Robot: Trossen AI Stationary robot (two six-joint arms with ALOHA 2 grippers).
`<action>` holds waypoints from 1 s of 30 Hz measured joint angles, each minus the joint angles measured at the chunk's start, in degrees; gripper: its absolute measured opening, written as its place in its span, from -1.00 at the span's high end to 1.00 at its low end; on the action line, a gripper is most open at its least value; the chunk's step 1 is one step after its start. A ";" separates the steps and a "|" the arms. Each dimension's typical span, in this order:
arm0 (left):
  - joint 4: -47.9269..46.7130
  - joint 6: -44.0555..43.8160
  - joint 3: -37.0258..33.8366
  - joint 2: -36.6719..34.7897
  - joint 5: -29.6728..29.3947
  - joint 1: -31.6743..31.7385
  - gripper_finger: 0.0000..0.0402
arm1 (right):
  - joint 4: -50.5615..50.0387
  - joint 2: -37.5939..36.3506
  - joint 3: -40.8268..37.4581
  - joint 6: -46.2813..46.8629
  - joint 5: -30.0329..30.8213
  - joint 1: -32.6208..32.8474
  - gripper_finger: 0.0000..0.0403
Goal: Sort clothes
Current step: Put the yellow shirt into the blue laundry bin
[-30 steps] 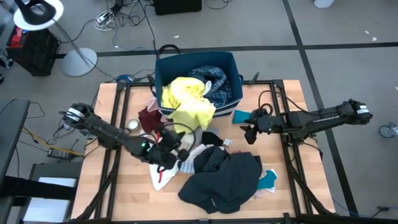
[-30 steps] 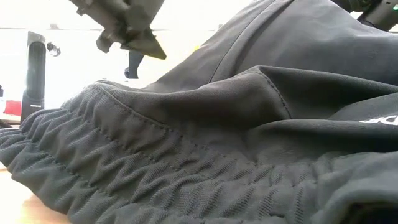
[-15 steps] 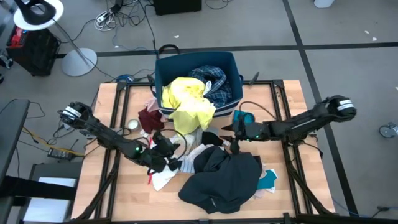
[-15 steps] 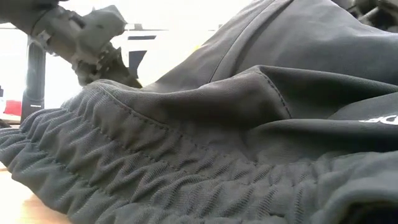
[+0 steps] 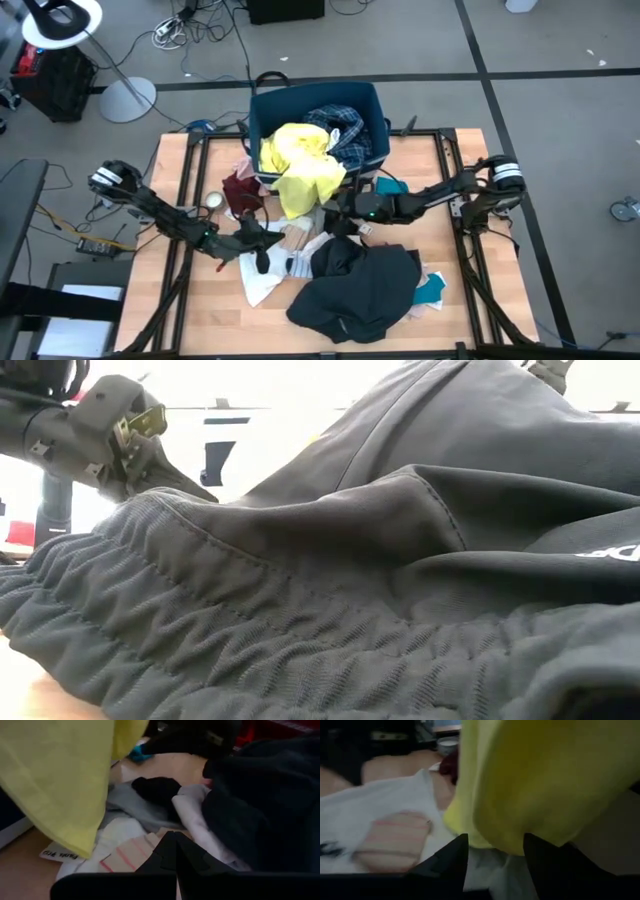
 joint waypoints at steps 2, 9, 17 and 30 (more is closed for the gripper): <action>0.08 0.57 0.04 -0.02 -0.12 0.00 1.00 | 0.26 1.76 2.33 0.07 0.04 -0.14 0.24; -0.05 3.10 0.04 0.02 -1.04 0.02 1.00 | -0.14 4.07 7.93 -2.29 3.03 1.14 0.94; -1.21 3.02 0.04 0.02 -1.05 0.02 1.00 | -0.82 0.12 8.89 -12.82 14.04 7.60 0.99; -1.55 3.18 0.02 0.07 -1.98 0.02 1.00 | -20.50 -4.11 34.32 -33.69 13.02 4.41 1.00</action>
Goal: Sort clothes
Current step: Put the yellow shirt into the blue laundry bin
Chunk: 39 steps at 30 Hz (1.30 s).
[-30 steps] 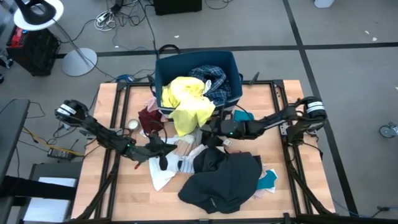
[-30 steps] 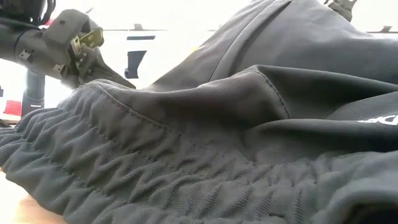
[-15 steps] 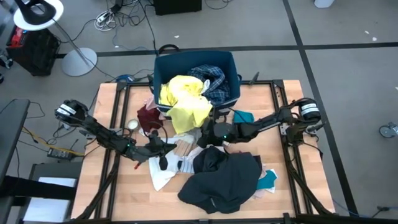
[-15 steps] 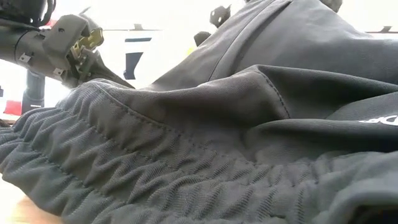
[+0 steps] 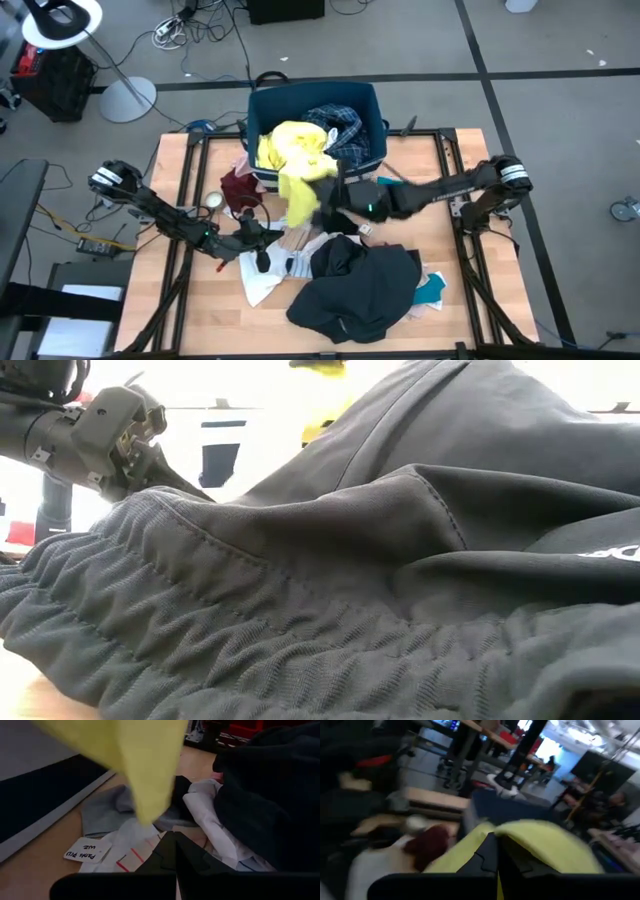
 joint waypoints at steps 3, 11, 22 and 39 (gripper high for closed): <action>0.22 1.01 0.00 0.00 -0.21 0.00 1.00 | -4.17 0.07 6.75 -1.93 -2.01 -3.57 1.00; -0.02 1.47 0.01 0.00 -0.37 0.02 1.00 | -8.24 0.02 18.88 -4.46 -2.81 -12.94 1.00; -0.26 1.49 0.02 0.00 -1.12 0.02 1.00 | -32.88 1.68 18.18 21.00 -10.98 -24.22 1.00; -0.92 1.29 -0.02 0.13 -1.73 0.26 1.00 | -39.55 15.31 18.17 37.37 -36.08 -32.07 1.00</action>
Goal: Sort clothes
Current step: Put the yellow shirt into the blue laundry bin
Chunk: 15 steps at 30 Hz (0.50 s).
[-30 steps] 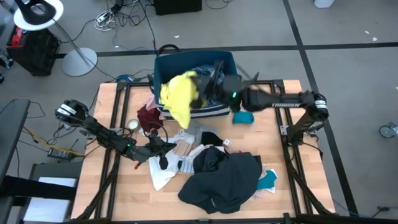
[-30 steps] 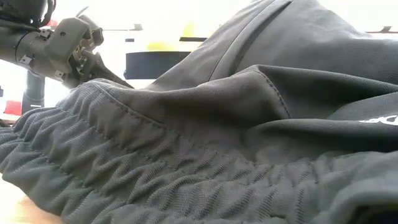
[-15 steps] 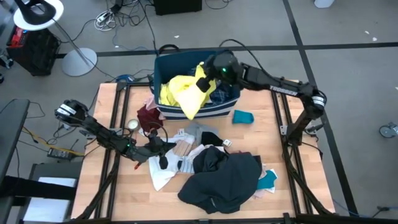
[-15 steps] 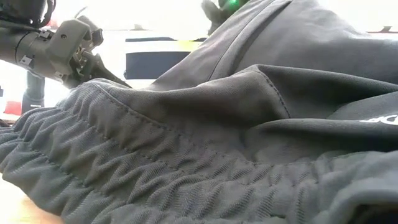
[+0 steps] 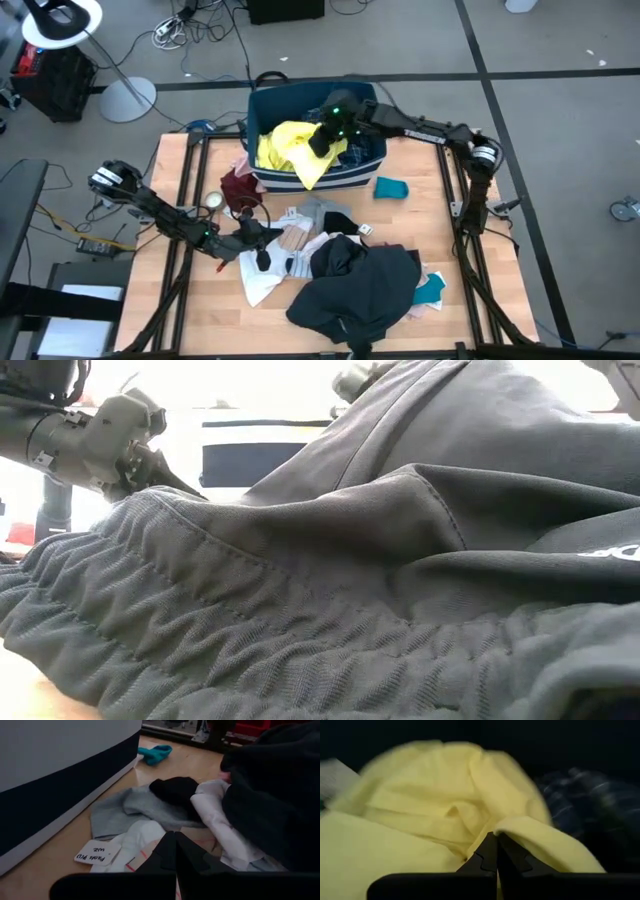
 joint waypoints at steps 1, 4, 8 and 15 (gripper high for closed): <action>0.02 -0.02 0.00 0.00 0.00 0.00 1.00 | 0.00 1.01 0.00 0.19 -0.02 -0.25 1.00; -0.53 -0.20 0.00 0.00 0.01 0.00 1.00 | -0.48 4.55 0.00 1.82 -0.02 -1.14 1.00; -0.52 -0.22 0.00 0.00 -0.01 0.00 1.00 | -2.17 8.57 0.04 2.14 -1.70 -2.06 1.00; -0.63 -0.24 0.00 0.00 0.00 0.00 1.00 | -4.15 10.34 0.07 0.28 -2.58 -2.92 0.91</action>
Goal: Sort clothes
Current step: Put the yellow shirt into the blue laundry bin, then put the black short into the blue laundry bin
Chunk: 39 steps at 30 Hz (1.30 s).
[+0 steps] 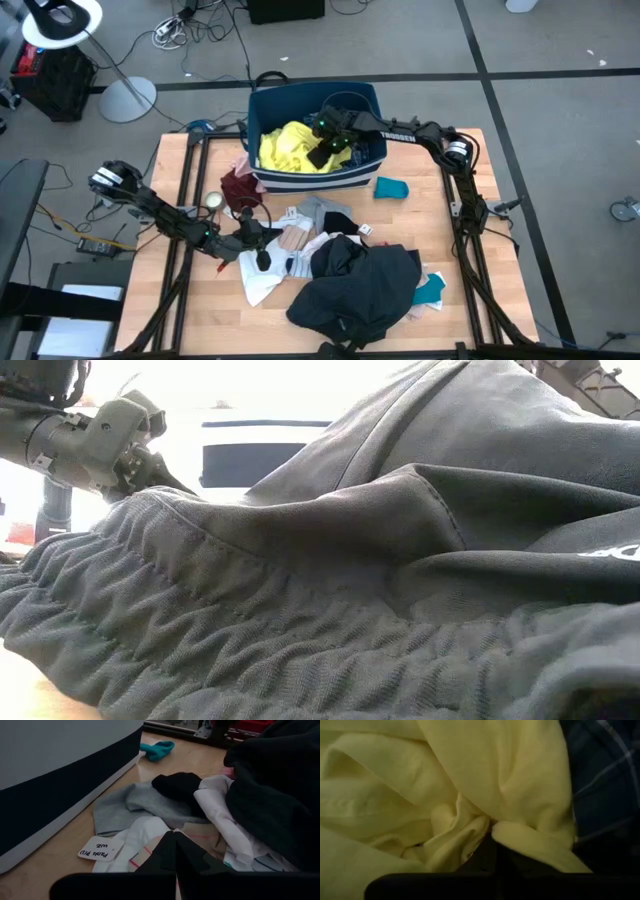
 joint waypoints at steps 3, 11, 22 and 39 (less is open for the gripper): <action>0.00 -0.05 0.00 0.00 -0.02 0.00 1.00 | -0.36 -1.84 0.06 -0.87 -0.06 -0.05 0.76; -0.20 -0.26 0.00 0.00 0.00 0.00 1.00 | -2.49 -13.07 1.52 -3.03 -0.17 -0.09 0.31; 0.12 -0.85 0.00 0.00 0.03 0.00 1.00 | -12.79 -32.89 0.59 -6.01 2.37 3.69 0.17; 0.06 -1.11 0.00 0.00 0.04 0.00 1.00 | -18.32 -51.96 -21.35 8.42 3.39 28.79 0.17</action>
